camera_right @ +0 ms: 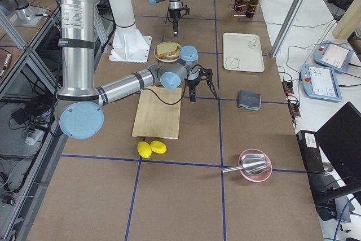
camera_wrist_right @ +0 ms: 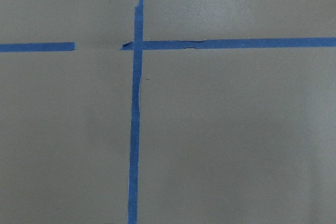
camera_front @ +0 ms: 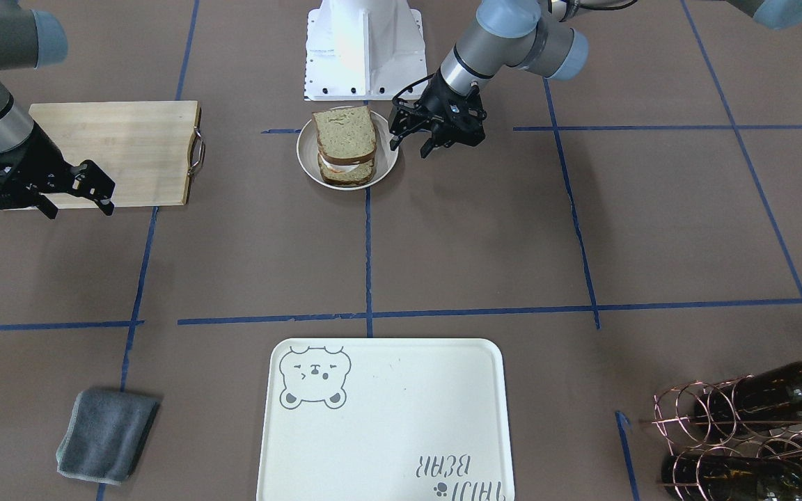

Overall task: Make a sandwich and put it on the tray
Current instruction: 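Move the left gripper to the plate rim nearest it and grasp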

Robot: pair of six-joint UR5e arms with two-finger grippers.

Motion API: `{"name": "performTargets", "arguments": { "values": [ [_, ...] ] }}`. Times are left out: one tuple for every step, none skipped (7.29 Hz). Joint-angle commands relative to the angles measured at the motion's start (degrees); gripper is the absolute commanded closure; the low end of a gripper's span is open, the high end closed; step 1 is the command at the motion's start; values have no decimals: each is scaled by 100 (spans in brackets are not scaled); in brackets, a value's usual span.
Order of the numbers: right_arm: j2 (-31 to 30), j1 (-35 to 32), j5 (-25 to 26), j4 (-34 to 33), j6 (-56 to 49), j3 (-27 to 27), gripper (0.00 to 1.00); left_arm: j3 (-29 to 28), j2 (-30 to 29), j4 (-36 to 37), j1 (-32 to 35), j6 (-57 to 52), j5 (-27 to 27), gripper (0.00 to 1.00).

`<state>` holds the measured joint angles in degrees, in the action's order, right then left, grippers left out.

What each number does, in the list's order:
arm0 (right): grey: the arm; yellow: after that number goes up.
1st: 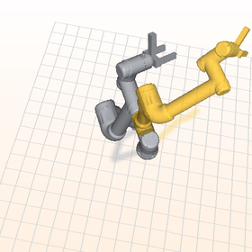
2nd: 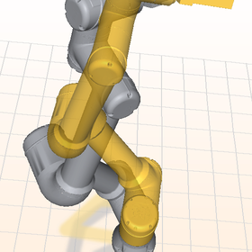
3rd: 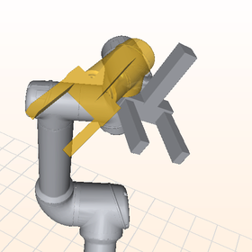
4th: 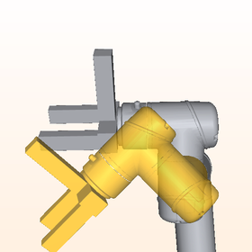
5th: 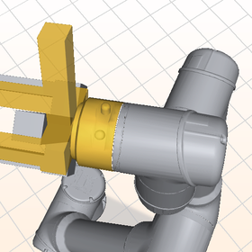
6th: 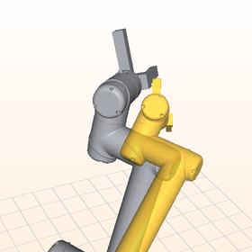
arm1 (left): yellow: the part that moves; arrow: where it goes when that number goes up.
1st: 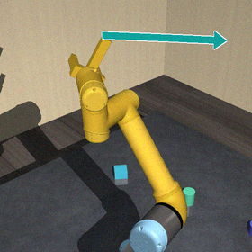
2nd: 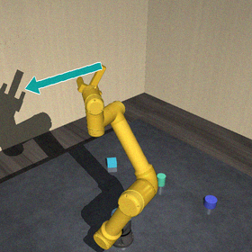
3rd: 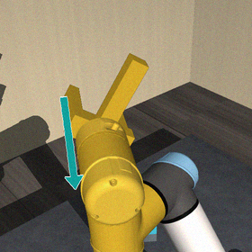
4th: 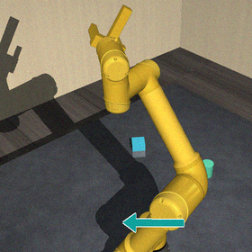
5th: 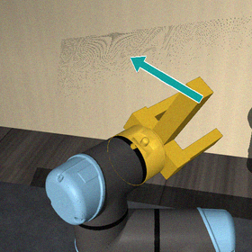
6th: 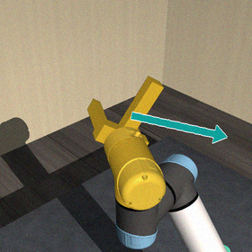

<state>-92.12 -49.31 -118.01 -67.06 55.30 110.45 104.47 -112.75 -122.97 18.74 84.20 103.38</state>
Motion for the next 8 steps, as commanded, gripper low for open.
{"name": "performTargets", "arguments": {
  "values": [
    [1,0,-3,0,7,2,0,-67,-10,1,-229,0,-2,47],
    [1,0,-20,0,16,11,0,-67,-10,1,-282,0,-2,53],
    [1,0,-21,0,16,11,0,-76,-19,1,-291,0,-2,54],
    [1,0,-21,0,16,11,0,-120,-54,1,-326,0,-2,54],
    [1,0,-21,0,16,20,0,-225,-141,1,-327,0,-2,54],
    [-8,0,-21,0,16,11,0,-304,-203,1,-327,0,-2,54],
    [-17,0,-21,0,16,11,0,-340,-204,1,-327,-9,-2,54],
    [-17,0,-21,0,16,20,0,-349,-204,1,-327,-9,-2,56]
  ]
}}
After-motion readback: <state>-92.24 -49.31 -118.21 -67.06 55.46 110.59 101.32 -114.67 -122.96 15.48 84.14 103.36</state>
